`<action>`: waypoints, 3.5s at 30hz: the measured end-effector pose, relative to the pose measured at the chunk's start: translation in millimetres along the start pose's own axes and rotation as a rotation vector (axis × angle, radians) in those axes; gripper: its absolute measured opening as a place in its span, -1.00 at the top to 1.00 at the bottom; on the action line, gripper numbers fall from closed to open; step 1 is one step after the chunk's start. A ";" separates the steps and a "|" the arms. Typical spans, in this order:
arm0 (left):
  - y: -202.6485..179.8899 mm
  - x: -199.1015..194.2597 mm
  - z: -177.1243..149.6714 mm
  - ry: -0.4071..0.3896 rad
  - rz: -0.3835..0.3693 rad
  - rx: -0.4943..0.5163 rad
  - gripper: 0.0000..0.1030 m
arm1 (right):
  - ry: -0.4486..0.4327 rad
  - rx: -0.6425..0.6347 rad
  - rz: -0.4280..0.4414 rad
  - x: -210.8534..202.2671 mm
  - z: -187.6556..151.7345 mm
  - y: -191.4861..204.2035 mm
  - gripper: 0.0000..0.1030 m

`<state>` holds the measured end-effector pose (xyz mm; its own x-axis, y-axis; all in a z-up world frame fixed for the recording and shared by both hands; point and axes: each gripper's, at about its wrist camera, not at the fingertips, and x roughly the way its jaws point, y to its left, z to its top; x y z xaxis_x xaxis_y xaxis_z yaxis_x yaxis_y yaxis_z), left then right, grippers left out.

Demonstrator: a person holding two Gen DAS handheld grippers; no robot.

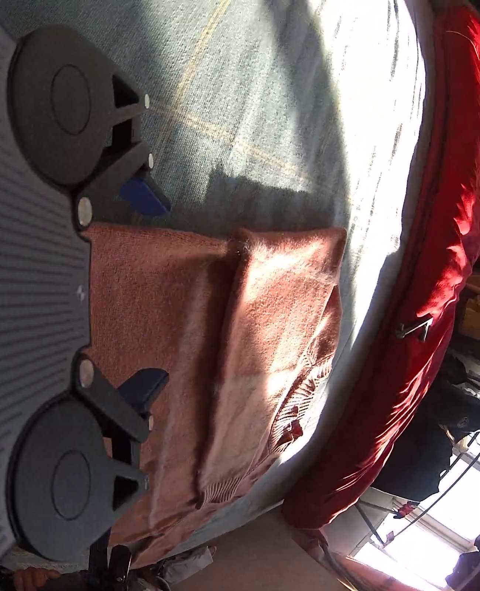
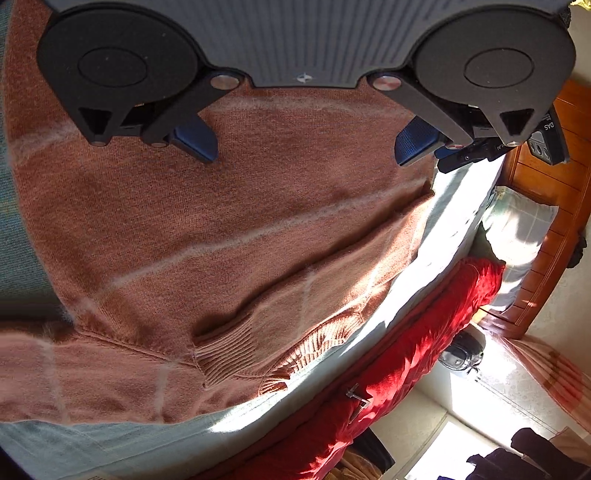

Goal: Fold clothes

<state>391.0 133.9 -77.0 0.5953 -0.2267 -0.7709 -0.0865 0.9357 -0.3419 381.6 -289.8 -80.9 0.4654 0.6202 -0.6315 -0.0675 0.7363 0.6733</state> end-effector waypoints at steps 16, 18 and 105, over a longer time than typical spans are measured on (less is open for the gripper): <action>-120.3 -9.5 -83.0 -0.009 -0.016 0.495 -0.76 | -0.014 -0.193 -0.089 10.9 -17.1 17.5 -1.00; -117.0 -12.0 -97.3 0.002 0.013 0.506 -0.76 | -0.021 -0.233 -0.099 11.4 -21.4 19.5 -1.00; -103.4 -11.1 -105.2 0.052 -0.085 0.278 -0.98 | -0.260 -0.084 -0.342 62.0 218.6 -76.9 -1.00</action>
<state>309.2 11.3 -89.6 0.5488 -0.3142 -0.7746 0.1886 0.9493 -0.2515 608.6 -367.1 -87.7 0.6796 0.2561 -0.6874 0.0622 0.9136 0.4019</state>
